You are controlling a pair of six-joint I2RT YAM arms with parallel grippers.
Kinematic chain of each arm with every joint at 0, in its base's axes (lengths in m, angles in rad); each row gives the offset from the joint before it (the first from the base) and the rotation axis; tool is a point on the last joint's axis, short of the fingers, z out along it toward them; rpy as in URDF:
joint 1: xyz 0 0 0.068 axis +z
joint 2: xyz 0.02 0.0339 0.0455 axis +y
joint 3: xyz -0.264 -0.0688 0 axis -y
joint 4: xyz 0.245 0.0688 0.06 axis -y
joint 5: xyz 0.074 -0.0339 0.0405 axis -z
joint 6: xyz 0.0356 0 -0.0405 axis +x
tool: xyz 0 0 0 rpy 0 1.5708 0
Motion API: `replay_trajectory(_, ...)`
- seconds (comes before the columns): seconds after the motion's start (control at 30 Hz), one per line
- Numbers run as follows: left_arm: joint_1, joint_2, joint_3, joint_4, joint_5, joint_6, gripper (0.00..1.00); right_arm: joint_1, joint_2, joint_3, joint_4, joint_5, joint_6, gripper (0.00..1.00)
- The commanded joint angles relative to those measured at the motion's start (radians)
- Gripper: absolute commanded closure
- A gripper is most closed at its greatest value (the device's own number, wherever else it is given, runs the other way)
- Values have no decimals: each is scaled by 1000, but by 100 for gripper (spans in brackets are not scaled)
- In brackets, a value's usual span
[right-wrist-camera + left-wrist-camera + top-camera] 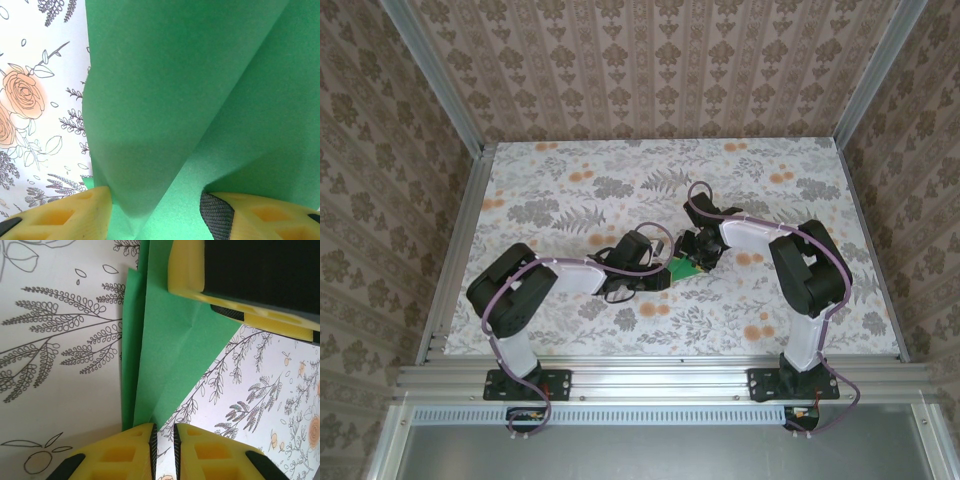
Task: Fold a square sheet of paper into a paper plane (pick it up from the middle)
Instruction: Fourth fold the wing at the center of the table.
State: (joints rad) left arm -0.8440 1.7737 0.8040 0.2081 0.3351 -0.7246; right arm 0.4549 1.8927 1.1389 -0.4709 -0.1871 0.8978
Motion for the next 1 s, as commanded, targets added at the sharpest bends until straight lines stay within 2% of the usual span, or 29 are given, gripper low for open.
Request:
replay_trajectory(0.0, 5, 13, 7, -41, -33, 23, 81, -15, 187, -113, -120, 148, 15, 41)
replay_trajectory(0.17, 6, 13, -2, -37, -21, 14, 81, -15, 195, -113, -120, 151, 16, 41)
replay_trajectory(0.37, 60, -56, -14, 100, 101, -76, 81, -15, 194, -115, -118, 152, 16, 41)
replay_trajectory(0.47, 67, -67, 1, 107, 97, -95, 81, -15, 196, -115, -115, 152, 18, 41)
replay_trajectory(0.7, 62, 9, -10, 185, 116, -156, 81, -15, 201, -109, -117, 150, 14, 41)
replay_trajectory(0.97, 50, 55, 15, 176, 90, -153, 85, -13, 210, -97, -129, 161, -6, 39)
